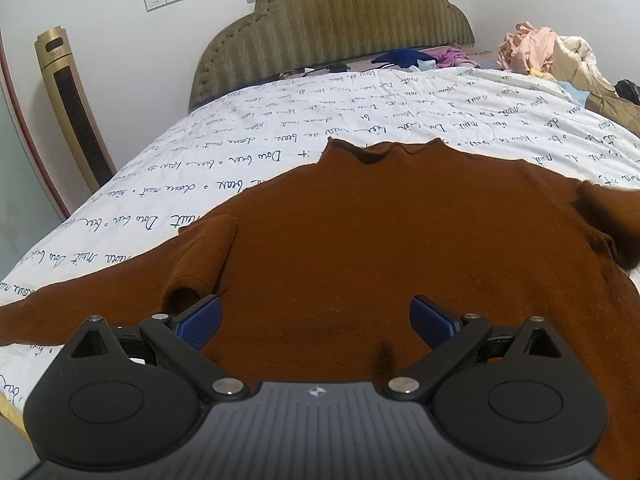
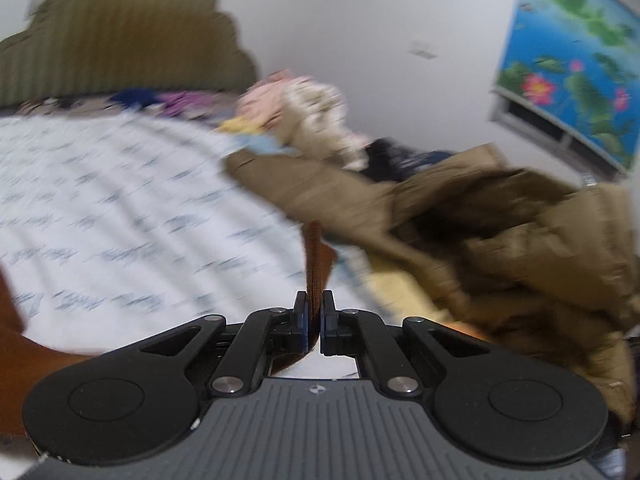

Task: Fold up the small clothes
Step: 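Lift the cuff with the right gripper and fold the sleeve across the sweater body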

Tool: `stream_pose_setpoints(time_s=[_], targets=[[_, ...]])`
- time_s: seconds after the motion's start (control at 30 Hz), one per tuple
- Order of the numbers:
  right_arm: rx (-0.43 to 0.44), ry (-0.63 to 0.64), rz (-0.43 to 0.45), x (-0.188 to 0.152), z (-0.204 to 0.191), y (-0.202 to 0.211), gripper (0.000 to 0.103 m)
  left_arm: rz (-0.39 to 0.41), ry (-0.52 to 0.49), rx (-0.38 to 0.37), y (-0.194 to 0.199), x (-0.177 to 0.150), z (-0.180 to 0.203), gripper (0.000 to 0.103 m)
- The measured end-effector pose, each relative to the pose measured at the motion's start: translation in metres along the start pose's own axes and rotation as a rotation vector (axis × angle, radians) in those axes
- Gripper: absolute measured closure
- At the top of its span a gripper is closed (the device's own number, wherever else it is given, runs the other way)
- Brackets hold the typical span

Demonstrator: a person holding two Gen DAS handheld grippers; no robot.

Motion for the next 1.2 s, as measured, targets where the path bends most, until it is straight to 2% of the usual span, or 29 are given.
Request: stream_pose_setpoints(time_s=[0.1, 0.27, 0.37, 0.67, 0.9, 1.2], targets=[[-0.081, -0.033, 0.041, 0.010, 0.037, 0.003, 0.097, -0.004, 0.003, 0.000, -0.001, -0.001, -0.001, 0.002], [-0.150, -0.112, 0.050, 0.008, 0.084, 0.000, 0.097, -0.005, 0.002, -0.002, -0.002, -0.001, 0.000, 0.002], [-0.141, -0.141, 0.049, 0.005, 0.090, 0.000, 0.097, -0.002, -0.004, -0.002, -0.002, 0.000, 0.002, 0.002], [0.085, -0.200, 0.088, 0.009, 0.031, 0.023, 0.097, -0.004, 0.008, -0.008, -0.004, -0.002, 0.003, 0.002], [0.207, -0.117, 0.146, 0.014, -0.040, 0.059, 0.097, -0.017, 0.026, 0.002, -0.010, -0.004, -0.003, 0.002], [0.346, -0.055, 0.136, 0.009, -0.115, 0.084, 0.097, -0.023, 0.035, 0.007, -0.013, -0.007, -0.009, 0.002]])
Point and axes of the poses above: each gripper's, at about its wrist camera, not at the fingertips, and y roughly against the way its jaws point, z to its right, x to its top, the point moved 8 cm from there along -y, roughly the way its jaws point, and after that the axes turned 5 degrees about -y, right-handed, at the moved point
